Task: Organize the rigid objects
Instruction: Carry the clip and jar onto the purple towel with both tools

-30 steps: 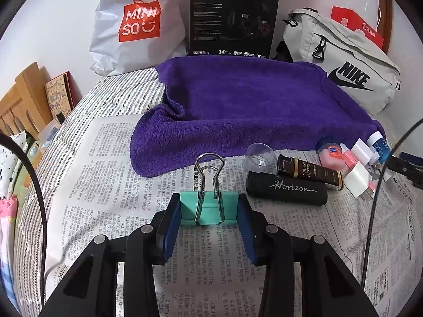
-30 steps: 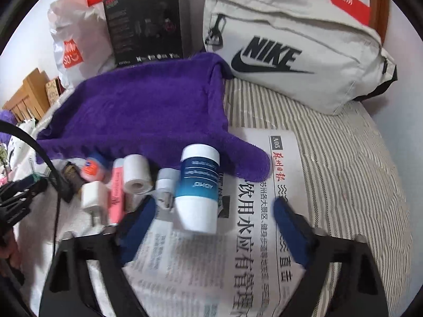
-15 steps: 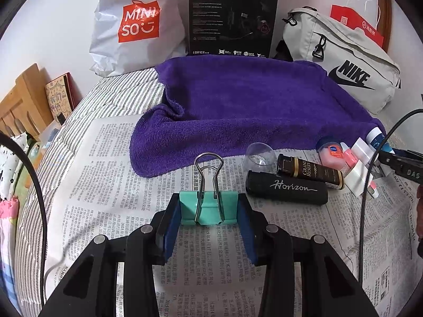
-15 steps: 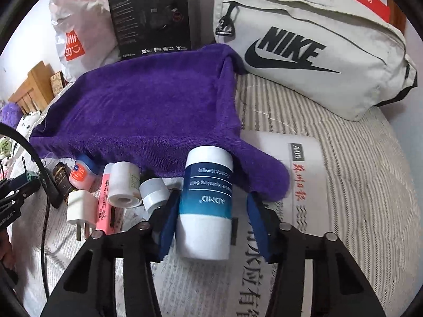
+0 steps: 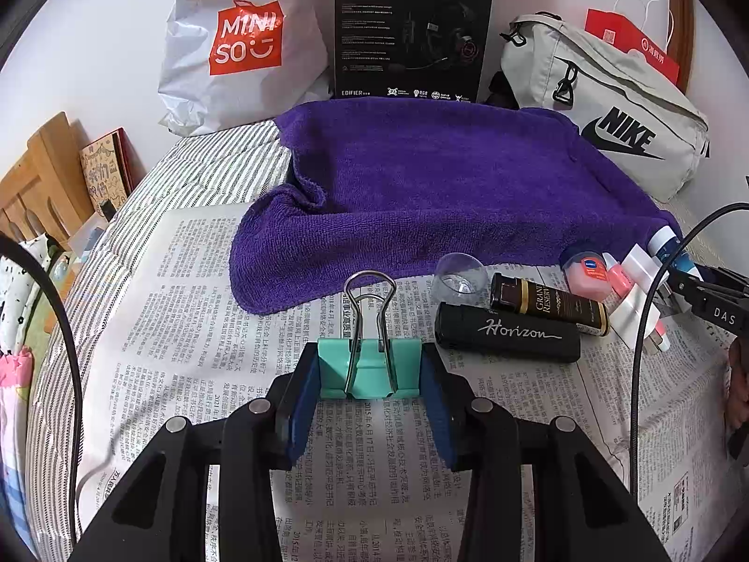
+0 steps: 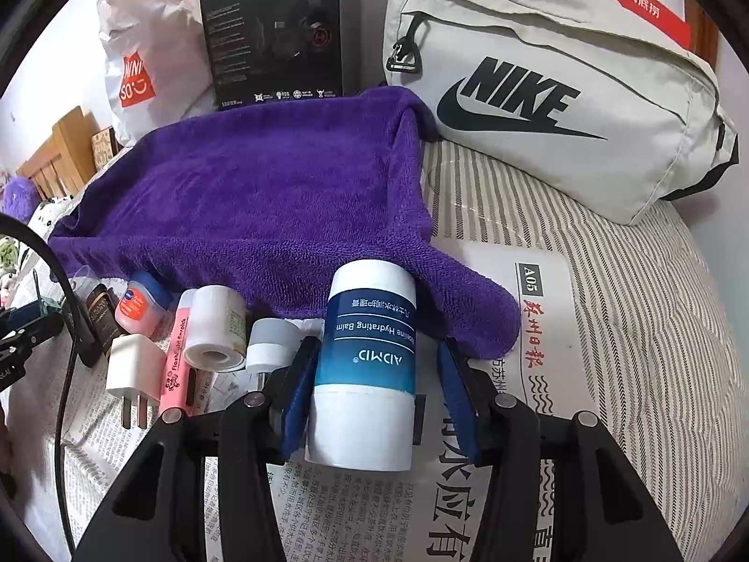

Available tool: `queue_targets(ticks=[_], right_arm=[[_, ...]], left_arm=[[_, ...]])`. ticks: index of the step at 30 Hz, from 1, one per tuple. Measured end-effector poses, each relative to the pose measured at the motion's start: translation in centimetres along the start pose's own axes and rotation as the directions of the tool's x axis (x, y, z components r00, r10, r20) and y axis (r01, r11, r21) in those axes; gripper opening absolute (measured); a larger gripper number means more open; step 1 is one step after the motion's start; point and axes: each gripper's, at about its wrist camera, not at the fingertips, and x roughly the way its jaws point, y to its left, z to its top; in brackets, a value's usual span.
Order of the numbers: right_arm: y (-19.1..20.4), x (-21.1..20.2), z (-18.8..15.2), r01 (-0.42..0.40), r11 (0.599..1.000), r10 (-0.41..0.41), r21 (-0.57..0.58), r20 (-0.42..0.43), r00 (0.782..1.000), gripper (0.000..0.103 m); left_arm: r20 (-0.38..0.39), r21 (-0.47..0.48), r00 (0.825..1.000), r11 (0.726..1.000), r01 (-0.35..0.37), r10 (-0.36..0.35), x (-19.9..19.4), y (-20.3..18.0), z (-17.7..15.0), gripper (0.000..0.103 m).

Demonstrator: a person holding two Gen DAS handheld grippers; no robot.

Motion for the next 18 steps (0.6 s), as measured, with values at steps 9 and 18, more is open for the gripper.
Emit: queue_targets(ticks=[9, 18], right_arm=[[-0.4, -0.5, 0.0, -0.039, 0.999, 0.039, 0.01, -0.01, 0.999, 0.036], [0.0, -4.7, 0.8, -0.109, 0.994, 0.109, -0.012, 0.028, 0.994, 0.036]], left_arm=[[0.001, -0.002, 1.0, 1.0, 0.002, -0.002, 0.0, 0.0, 0.0, 0.039], [-0.011, -0.009, 1.0, 1.0, 0.028, -0.028, -0.8, 0.7, 0.0, 0.039]])
